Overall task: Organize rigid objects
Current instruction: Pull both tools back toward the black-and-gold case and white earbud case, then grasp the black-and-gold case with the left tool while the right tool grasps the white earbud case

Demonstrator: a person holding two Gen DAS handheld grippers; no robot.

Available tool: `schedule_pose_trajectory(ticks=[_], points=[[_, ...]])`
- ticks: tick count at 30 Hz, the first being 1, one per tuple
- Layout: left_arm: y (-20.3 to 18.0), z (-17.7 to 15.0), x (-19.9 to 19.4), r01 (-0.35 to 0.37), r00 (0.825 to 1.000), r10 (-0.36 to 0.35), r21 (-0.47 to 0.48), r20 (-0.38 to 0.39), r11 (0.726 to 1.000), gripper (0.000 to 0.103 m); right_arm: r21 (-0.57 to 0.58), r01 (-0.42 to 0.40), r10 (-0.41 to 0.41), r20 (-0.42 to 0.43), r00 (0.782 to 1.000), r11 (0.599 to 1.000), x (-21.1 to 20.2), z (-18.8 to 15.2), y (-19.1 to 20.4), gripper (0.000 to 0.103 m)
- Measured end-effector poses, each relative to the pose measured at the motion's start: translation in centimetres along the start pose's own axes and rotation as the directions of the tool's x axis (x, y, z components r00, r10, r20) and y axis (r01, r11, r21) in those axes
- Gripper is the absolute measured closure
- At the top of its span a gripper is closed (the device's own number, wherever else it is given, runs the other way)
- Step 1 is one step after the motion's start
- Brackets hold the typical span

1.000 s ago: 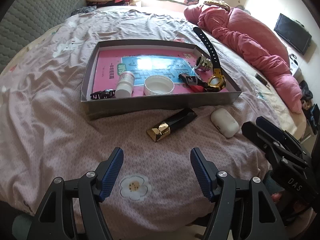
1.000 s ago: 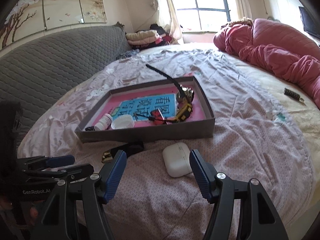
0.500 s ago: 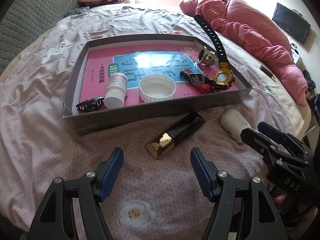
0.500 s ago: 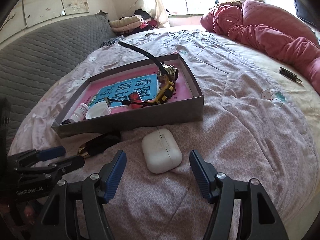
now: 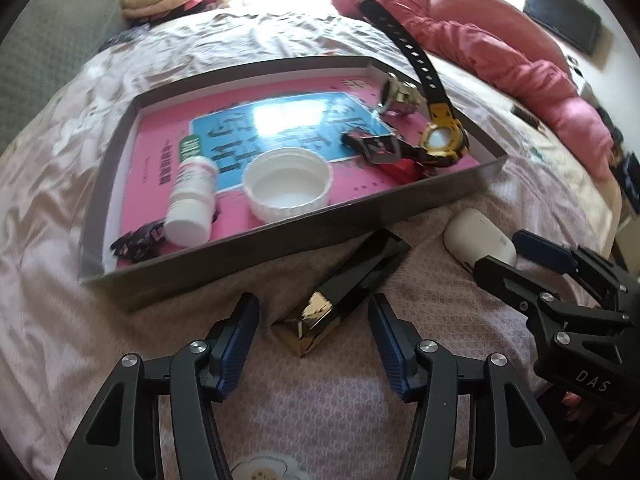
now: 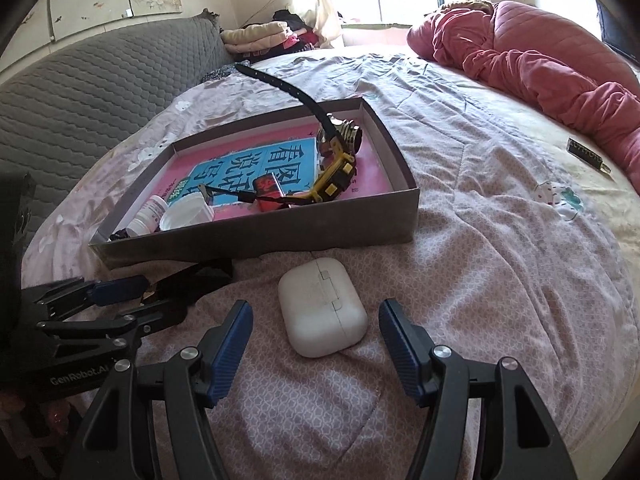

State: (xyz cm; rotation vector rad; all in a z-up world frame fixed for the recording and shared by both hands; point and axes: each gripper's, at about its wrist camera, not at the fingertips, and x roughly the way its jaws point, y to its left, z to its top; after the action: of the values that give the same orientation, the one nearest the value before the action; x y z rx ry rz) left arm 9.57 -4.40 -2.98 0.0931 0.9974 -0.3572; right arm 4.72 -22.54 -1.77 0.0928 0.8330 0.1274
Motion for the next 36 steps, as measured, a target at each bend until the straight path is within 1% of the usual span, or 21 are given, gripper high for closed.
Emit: schedule_pose_trajectory(ticks=[4,9,14,22,27,31,33,34,36], points=[[-0.9,0.3,0.6,0.006,1.0,-0.006,0.059,-0.007,0.998,0.045,-0.004,-0.002,0.002,-0.02,1.0,1.0,0.7,0.1,0.0,0.038],[-1.4,0.8,1.1,0.012,1.0,-0.01,0.095,-0.013,0.995,0.048,-0.023,0.008,-0.009,-0.033,0.999,1.0,1.4,0.2,0.2,0.038],[-1.4,1.0,1.4,0.022,1.0,-0.021,0.093,-0.014,0.995,0.051,-0.067,0.033,-0.035,-0.038,0.999,0.997,2.1,0.3,0.8,0.038],[-1.3,1.0,1.8,0.034,0.999,-0.033,0.091,-0.022,0.995,0.051,-0.075,0.039,-0.042,-0.037,0.998,0.996,3.0,0.7,0.5,0.038],[-1.3,1.0,1.9,0.033,0.999,-0.031,0.081,-0.023,0.996,0.052,-0.131,0.063,-0.068,-0.034,0.997,0.989,3.6,0.7,1.0,0.041],[-1.2,1.1,2.0,0.06,0.998,-0.058,0.044,-0.03,0.997,0.052,-0.126,0.041,-0.046,-0.031,0.998,0.991,3.7,0.7,0.8,0.045],[-1.5,1.1,2.0,0.061,0.998,-0.059,0.051,-0.029,0.997,0.055,-0.107,0.025,-0.028,-0.027,0.999,0.994,3.7,0.9,0.5,0.052],[-1.7,1.1,2.0,0.062,0.998,-0.061,0.054,-0.027,0.997,0.059,-0.099,0.016,-0.019,-0.028,0.999,0.995,3.7,1.0,0.4,0.053],[-2.0,1.0,2.0,0.065,0.998,-0.064,0.054,-0.02,0.996,0.061,-0.087,0.004,-0.006,-0.026,1.0,0.996,3.6,1.1,0.1,0.053]])
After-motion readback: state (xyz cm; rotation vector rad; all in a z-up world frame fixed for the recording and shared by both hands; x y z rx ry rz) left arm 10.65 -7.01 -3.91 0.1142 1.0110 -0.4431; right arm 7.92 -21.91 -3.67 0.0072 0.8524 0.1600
